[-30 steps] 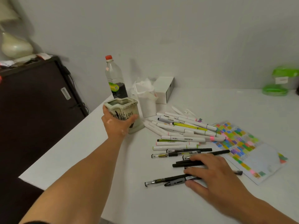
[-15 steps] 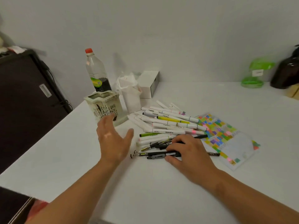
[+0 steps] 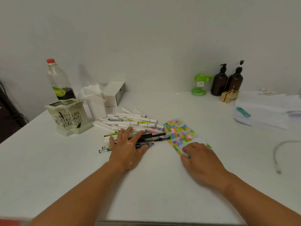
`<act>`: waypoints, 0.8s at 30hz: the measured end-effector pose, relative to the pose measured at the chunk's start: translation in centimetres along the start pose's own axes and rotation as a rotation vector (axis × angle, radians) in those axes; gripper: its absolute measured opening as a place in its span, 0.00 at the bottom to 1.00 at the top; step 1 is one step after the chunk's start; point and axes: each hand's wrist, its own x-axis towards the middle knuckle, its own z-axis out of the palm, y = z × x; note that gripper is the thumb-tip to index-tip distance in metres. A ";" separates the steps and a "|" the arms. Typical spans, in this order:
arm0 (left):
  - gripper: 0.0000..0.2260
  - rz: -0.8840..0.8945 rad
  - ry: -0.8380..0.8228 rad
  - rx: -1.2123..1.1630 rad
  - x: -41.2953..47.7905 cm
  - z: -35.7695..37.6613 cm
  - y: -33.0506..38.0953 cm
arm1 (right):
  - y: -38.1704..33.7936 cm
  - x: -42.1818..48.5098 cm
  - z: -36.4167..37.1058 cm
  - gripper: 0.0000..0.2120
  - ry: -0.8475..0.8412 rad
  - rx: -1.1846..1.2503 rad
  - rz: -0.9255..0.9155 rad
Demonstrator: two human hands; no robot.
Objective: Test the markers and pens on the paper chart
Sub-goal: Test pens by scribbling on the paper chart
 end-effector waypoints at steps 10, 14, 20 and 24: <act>0.30 -0.039 0.125 -0.141 2.5 0.1 0.8 | 1.7 -3.1 -0.8 0.19 0.065 0.045 -0.043; 0.21 0.038 0.256 -0.187 2.8 -0.5 1.0 | 1.9 -2.6 0.2 0.19 0.073 0.085 -0.079; 0.09 0.082 0.381 -0.097 0.9 -0.7 1.2 | 3.2 -2.8 0.9 0.18 0.082 0.164 -0.150; 0.05 0.108 0.304 -0.018 -0.1 -1.5 1.7 | 3.8 -2.1 0.2 0.16 0.142 0.196 -0.155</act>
